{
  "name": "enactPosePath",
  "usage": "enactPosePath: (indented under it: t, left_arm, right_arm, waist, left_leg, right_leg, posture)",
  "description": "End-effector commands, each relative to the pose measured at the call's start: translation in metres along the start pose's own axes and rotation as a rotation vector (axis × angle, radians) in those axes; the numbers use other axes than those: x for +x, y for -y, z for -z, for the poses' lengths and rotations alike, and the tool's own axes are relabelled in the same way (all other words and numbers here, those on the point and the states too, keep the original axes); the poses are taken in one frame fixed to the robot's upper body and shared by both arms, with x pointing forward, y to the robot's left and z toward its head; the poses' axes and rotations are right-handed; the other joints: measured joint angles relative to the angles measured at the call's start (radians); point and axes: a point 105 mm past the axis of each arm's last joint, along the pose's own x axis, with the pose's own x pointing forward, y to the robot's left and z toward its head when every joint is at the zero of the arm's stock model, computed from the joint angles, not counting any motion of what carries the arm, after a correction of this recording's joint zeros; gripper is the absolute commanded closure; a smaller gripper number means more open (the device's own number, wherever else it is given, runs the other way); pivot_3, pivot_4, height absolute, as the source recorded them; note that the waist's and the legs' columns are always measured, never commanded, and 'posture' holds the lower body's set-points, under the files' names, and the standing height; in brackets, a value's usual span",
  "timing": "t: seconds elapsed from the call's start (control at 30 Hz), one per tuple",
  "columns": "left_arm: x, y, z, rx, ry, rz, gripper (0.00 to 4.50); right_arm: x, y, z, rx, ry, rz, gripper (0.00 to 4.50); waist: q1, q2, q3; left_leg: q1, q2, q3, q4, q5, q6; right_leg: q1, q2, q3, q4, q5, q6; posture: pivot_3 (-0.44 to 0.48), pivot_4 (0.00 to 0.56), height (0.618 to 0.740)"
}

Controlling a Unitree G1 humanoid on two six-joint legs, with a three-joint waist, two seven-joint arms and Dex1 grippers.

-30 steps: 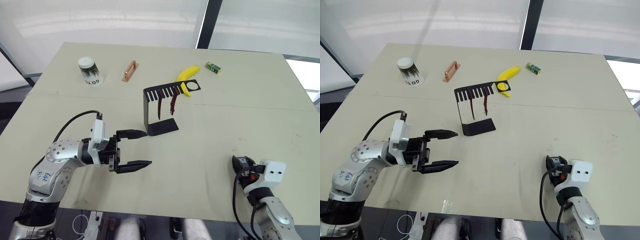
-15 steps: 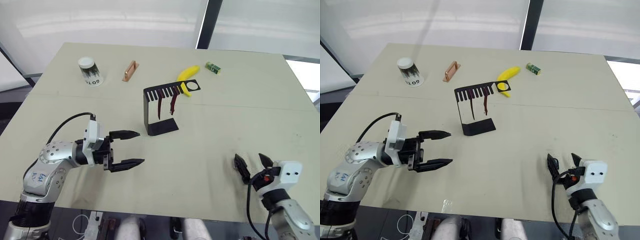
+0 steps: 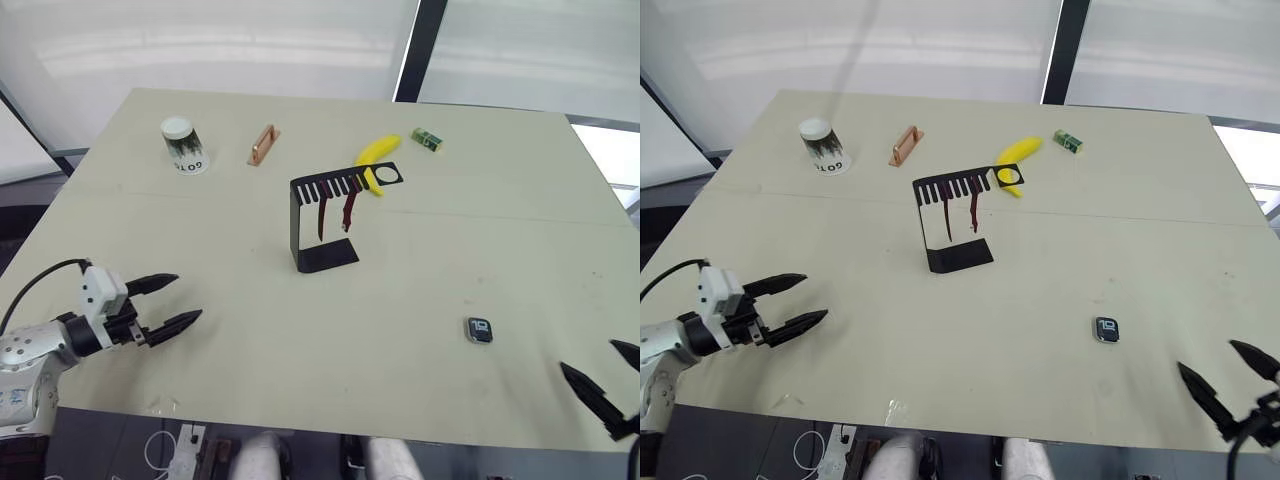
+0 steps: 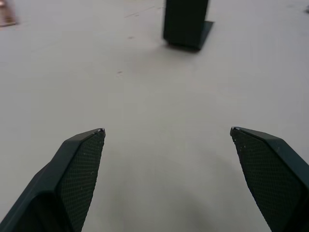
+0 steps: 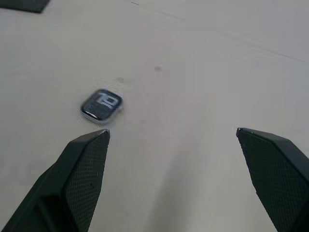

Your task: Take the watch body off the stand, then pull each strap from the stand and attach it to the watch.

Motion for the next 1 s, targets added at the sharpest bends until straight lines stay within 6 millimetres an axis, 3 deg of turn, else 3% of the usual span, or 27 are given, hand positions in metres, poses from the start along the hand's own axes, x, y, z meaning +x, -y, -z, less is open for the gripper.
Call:
enactPosePath:
  t: [0.03, 0.2, 0.37, 0.53, 0.67, 1.0]
  left_arm:
    - [-0.028, -0.018, 0.009, 0.044, -0.031, -0.153, 0.00]
    - [-0.051, -0.031, 0.015, 0.040, -0.039, -0.291, 0.00]
    - [-0.045, -0.025, 0.012, 0.057, -0.024, -0.273, 0.00]
    - [-0.036, -0.016, 0.001, 0.091, 0.007, -0.254, 0.00]
    - [-0.020, 0.002, -0.020, 0.132, 0.073, -0.212, 0.00]
    - [0.047, 0.083, -0.073, 0.096, 0.210, -0.127, 0.00]
  right_arm:
    - [-0.035, 0.036, 0.016, -0.133, -0.075, 0.094, 0.05]
    - [-0.066, 0.069, 0.039, -0.142, -0.159, 0.231, 0.05]
    - [-0.059, 0.065, 0.044, -0.152, -0.120, 0.170, 0.05]
    - [-0.028, 0.058, 0.032, -0.136, -0.017, 0.109, 0.05]
    - [0.001, 0.047, 0.015, -0.108, 0.071, 0.034, 0.05]
    - [0.061, -0.021, -0.051, -0.060, 0.431, -0.318, 0.05]
  waist:
    - [-0.001, 0.000, 0.000]
    - [-0.001, 0.000, 0.000]
    - [-0.003, 0.000, 0.000]
    - [-0.005, 0.001, 0.000]
    - [-0.001, 0.002, 0.000]
    - [0.010, 0.003, 0.000]
  left_leg:
    - [0.000, 0.000, 0.000, -0.001, 0.000, 0.000]
    - [0.003, 0.000, 0.001, -0.005, 0.004, -0.006]
    - [0.014, 0.000, 0.002, -0.009, -0.001, -0.007]
    - [0.017, 0.001, 0.002, -0.009, -0.003, -0.010]
    - [0.017, 0.001, 0.002, -0.009, -0.001, -0.014]
    - [0.017, 0.000, 0.001, -0.009, 0.002, -0.009]
  right_leg:
    - [0.000, 0.000, 0.000, 0.000, 0.000, 0.000]
    - [0.000, 0.000, 0.000, 0.000, 0.000, 0.000]
    - [0.008, -0.001, 0.002, -0.001, -0.001, -0.002]
    - [0.011, -0.001, 0.001, -0.001, -0.001, -0.002]
    - [0.011, -0.001, 0.002, -0.001, -0.001, -0.002]
    - [0.013, -0.001, 0.001, -0.003, -0.001, -0.001]
  posture:
    - [0.000, 0.150, 0.729]
    - [0.000, 0.150, 0.729]
    - [0.000, 0.150, 0.729]
    - [0.000, 0.150, 0.729]
    - [0.000, 0.150, 0.729]
    - [0.000, 0.150, 0.729]
